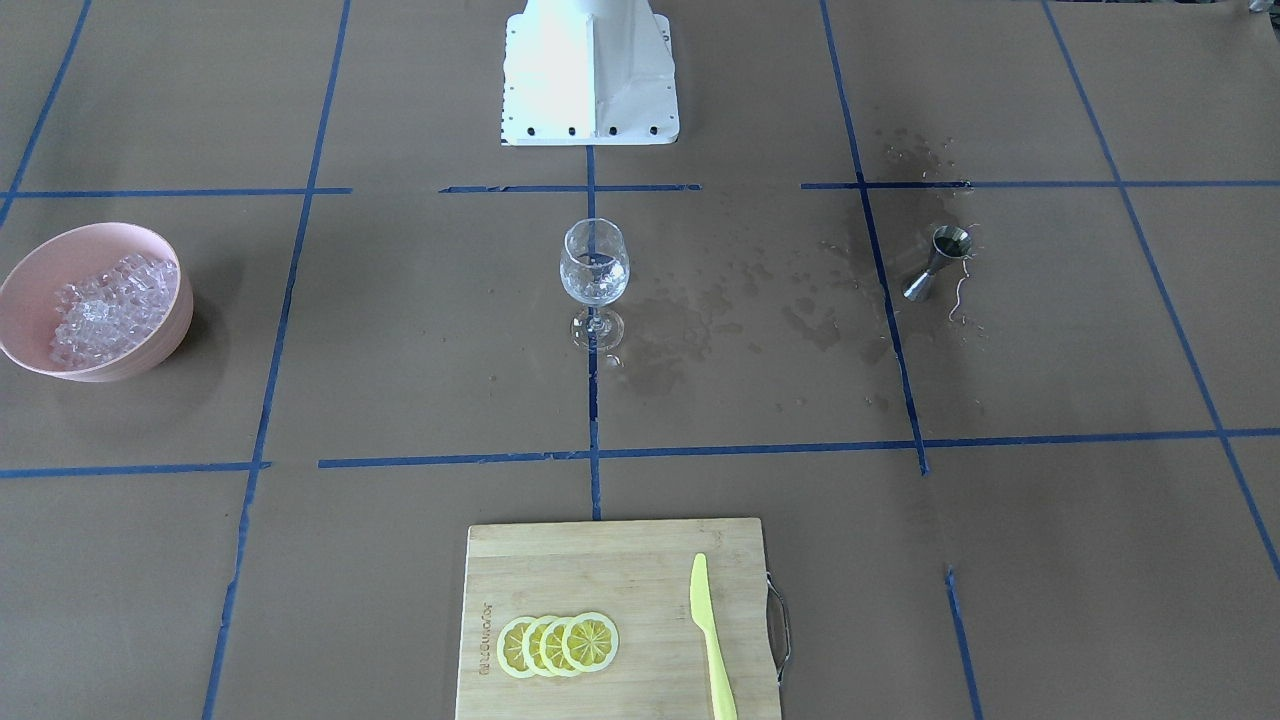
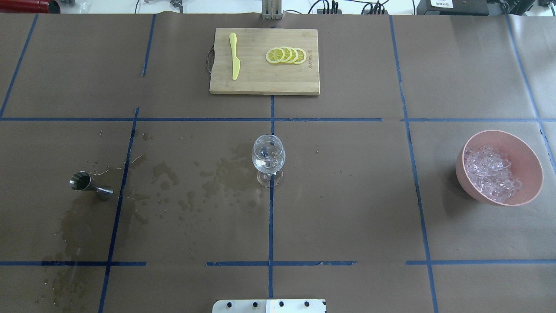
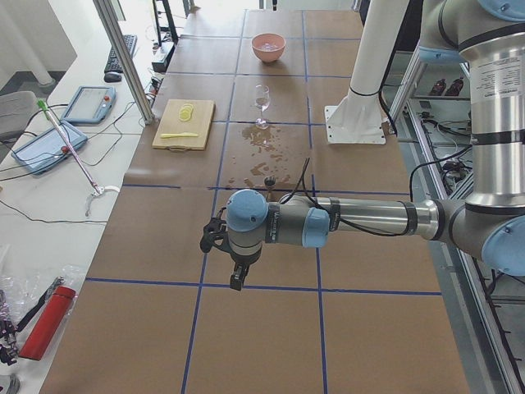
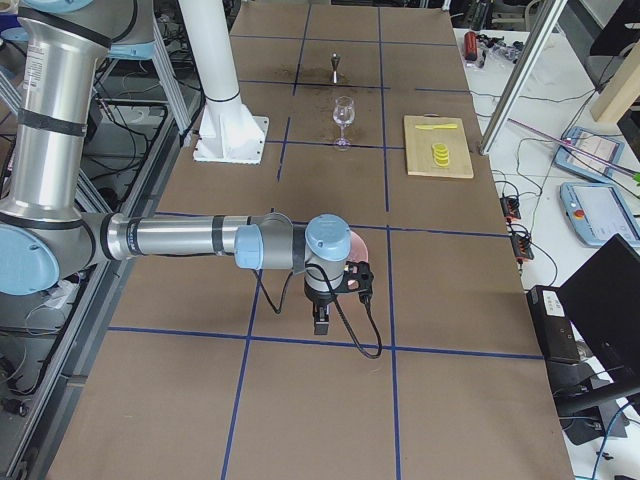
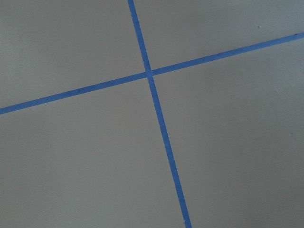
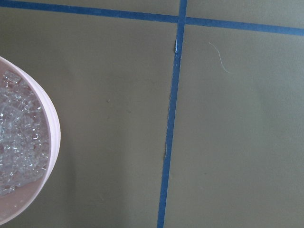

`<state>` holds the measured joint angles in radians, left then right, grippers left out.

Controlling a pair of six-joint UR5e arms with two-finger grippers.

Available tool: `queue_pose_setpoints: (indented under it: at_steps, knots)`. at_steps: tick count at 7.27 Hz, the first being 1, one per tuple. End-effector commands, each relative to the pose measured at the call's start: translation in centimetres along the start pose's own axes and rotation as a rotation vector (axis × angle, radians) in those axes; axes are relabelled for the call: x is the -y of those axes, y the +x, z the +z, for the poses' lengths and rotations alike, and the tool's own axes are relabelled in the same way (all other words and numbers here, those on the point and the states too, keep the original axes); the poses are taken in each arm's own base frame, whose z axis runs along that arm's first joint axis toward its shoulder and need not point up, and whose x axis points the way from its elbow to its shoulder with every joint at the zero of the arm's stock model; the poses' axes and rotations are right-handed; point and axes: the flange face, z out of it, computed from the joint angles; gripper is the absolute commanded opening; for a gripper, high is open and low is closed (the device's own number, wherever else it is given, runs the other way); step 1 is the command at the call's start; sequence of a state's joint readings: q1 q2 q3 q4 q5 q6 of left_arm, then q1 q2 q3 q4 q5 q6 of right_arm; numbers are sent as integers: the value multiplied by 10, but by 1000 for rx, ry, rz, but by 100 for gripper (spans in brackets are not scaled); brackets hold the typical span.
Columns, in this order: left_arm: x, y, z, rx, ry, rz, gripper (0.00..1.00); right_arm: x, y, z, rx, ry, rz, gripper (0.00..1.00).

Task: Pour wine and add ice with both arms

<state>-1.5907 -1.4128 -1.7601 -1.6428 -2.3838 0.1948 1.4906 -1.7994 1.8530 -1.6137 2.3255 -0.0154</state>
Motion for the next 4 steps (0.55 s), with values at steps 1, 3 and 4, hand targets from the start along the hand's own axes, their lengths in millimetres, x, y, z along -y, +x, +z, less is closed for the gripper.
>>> queue_pose_setpoints:
  at_steps: [1, 3, 4]
  knots:
    - [0, 0, 0, 2, 0, 2, 100, 0, 0, 0, 0, -1, -1, 100]
    - [0, -2, 2, 0, 2, 2, 100, 0, 0, 1, 0, -2, -1, 100]
    - [0, 0, -1, 13, 18, 23, 100, 0, 0, 0, 0, -1, 2, 100]
